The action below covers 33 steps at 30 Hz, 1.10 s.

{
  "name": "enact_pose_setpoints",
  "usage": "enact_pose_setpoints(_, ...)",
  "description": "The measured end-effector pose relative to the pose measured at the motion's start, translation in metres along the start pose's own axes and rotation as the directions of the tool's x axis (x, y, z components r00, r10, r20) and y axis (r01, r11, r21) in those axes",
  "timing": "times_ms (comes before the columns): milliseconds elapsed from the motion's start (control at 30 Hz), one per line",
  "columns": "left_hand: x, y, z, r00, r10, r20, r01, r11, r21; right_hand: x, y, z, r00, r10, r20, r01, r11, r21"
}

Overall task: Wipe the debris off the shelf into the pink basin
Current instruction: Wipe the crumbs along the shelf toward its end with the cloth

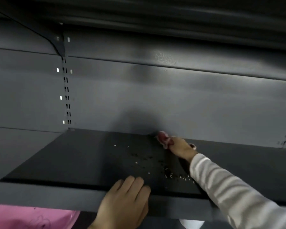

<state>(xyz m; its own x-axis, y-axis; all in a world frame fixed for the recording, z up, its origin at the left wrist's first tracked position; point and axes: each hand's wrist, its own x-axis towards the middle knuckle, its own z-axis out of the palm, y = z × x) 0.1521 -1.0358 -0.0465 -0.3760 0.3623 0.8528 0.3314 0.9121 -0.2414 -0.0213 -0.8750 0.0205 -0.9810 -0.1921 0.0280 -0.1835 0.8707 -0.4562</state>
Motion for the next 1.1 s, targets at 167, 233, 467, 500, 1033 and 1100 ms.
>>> enact_pose_setpoints(167, -0.001, -0.002, -0.002, 0.999, 0.025, 0.044, -0.025, 1.0, -0.003, -0.022, -0.034, 0.019, 0.957, -0.251, 0.148, 0.248, 0.968, 0.037)
enact_pose_setpoints(233, -0.001, -0.003, -0.006, 0.997, 0.029, 0.074, -0.029, 1.0, -0.008, -0.029, -0.034, 0.014, 0.935, -0.319, 0.154, 0.304, 0.946, 0.111)
enact_pose_setpoints(467, -0.001, -0.007, -0.019, 0.989, -0.028, 0.145, 0.021, 0.999, 0.05, -0.063, 0.035, -0.038, 0.994, -0.066, -0.09, 0.099, 0.901, 0.423)
enact_pose_setpoints(500, -0.002, -0.012, -0.022, 0.987, -0.026, 0.157, 0.019, 0.999, 0.048, -0.073, 0.047, -0.046, 0.992, 0.007, -0.126, 0.046, 0.911, 0.409)
enact_pose_setpoints(1033, -0.054, -0.106, -0.051, 0.98, 0.13, 0.151, -0.137, 0.99, 0.037, -0.119, -0.075, 0.031, 0.941, 0.248, -0.232, -0.277, 0.955, -0.105)
enact_pose_setpoints(1100, -0.055, -0.107, -0.051, 0.982, 0.12, 0.145, -0.126, 0.992, 0.029, -0.114, -0.099, 0.044, 0.944, 0.227, -0.237, -0.253, 0.964, -0.082)
